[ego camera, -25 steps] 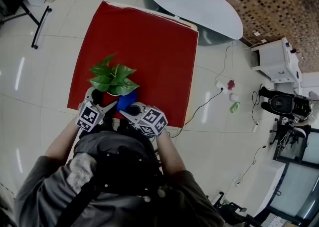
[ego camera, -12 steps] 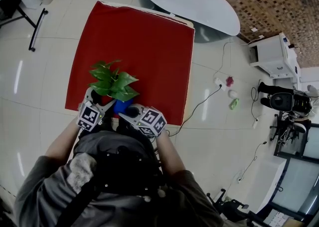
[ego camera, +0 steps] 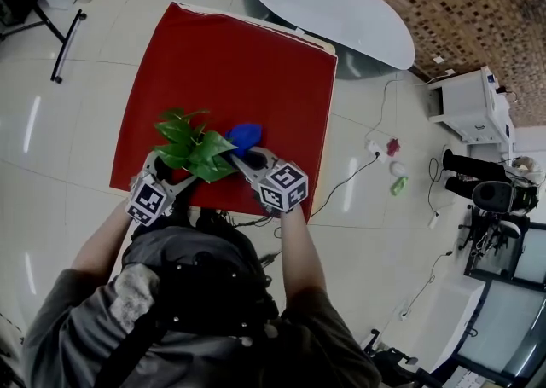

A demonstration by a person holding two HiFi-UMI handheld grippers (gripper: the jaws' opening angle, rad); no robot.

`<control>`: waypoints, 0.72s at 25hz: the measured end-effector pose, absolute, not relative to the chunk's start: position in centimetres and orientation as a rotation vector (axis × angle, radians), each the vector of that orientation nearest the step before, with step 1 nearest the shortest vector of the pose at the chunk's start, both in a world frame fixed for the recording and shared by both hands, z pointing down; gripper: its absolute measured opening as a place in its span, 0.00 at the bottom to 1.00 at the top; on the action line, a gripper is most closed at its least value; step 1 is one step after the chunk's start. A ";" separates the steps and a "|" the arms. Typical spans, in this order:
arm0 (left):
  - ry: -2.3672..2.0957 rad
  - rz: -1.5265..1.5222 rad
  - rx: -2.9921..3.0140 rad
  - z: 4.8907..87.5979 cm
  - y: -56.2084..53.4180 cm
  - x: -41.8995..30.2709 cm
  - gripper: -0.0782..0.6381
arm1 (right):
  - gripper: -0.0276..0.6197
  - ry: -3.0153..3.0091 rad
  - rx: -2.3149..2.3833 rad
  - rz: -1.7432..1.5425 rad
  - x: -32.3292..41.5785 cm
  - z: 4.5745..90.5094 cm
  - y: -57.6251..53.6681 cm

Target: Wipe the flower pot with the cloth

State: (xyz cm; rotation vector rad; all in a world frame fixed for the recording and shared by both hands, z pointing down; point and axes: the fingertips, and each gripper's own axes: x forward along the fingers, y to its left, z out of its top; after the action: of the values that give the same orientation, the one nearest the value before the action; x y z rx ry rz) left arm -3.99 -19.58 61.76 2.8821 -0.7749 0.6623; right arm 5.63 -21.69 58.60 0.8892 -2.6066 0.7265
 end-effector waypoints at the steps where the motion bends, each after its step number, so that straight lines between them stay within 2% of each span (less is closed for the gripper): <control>1: -0.770 0.665 2.879 61.8 -19.7 -3.9 0.66 | 0.14 -2.607 0.866 0.709 5.2 58.9 -22.7; 6: -0.758 0.680 2.855 62.4 -19.9 -3.8 0.66 | 0.14 -2.628 0.705 0.731 2.2 60.2 -24.8; 18: -0.737 0.699 2.848 62.9 -19.9 -4.7 0.65 | 0.14 -2.645 0.695 0.877 1.4 60.3 -21.1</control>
State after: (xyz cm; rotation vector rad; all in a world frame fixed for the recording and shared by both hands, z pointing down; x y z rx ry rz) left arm -4.67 -19.95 62.85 2.8477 -0.7366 0.6989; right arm 1.41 -21.06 60.25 0.6947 -2.6449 0.8766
